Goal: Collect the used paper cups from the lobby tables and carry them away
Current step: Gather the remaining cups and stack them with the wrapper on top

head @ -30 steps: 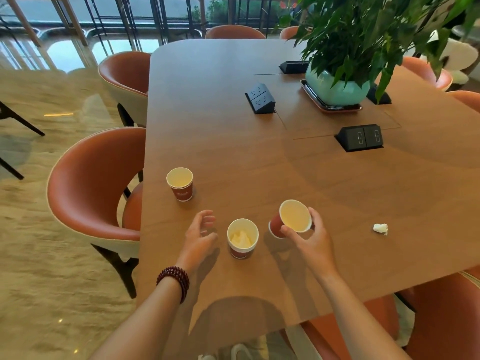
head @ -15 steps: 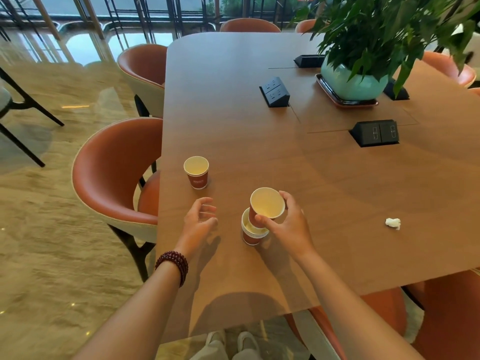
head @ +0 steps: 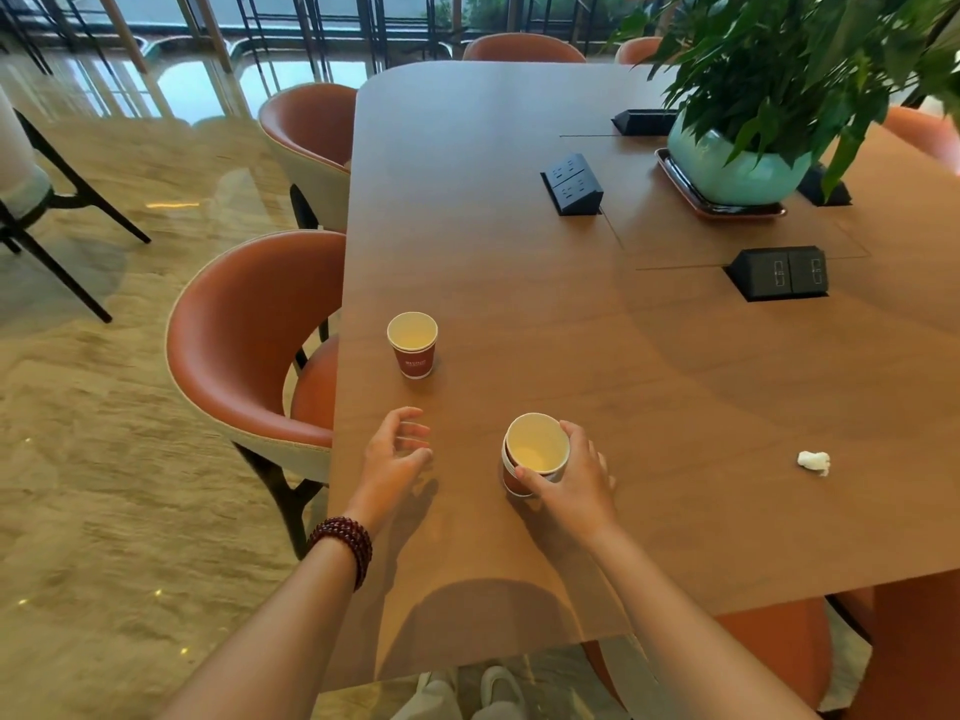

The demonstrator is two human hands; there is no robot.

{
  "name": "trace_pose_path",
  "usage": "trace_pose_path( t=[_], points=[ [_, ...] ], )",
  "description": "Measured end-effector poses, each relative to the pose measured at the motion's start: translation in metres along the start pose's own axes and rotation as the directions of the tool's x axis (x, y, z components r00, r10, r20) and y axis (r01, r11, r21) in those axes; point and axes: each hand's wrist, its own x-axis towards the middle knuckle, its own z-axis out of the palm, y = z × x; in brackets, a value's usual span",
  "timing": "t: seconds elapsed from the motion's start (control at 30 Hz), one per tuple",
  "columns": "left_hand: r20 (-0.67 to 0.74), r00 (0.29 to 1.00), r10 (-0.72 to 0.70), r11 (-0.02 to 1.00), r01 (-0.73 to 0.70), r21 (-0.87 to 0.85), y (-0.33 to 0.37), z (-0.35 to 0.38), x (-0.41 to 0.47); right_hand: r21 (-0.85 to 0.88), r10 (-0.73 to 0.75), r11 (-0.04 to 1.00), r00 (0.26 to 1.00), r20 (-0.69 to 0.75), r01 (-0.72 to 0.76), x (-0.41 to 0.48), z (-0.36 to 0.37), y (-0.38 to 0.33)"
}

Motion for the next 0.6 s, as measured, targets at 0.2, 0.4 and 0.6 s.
trace_pose_path(
  t=[0.2, 0.4, 0.6],
  points=[
    [-0.021, 1.0, -0.005, 1.0, 0.006, 0.009, -0.001, -0.004, 0.008, -0.023, 0.003, 1.0, 1.0, 0.008, -0.003, 0.001, -0.003, -0.003],
    [-0.077, 0.997, 0.032, 0.997, -0.026, 0.073, -0.002, -0.009, 0.031, 0.127, 0.018, 0.992, 0.997, -0.08, -0.007, 0.005, -0.017, -0.014],
    [-0.146, 0.989, 0.017, 0.996, -0.003, 0.094, -0.009, -0.011, 0.075, 0.29, 0.018, 0.957, 0.989, -0.147, 0.026, 0.018, -0.033, -0.022]
  ],
)
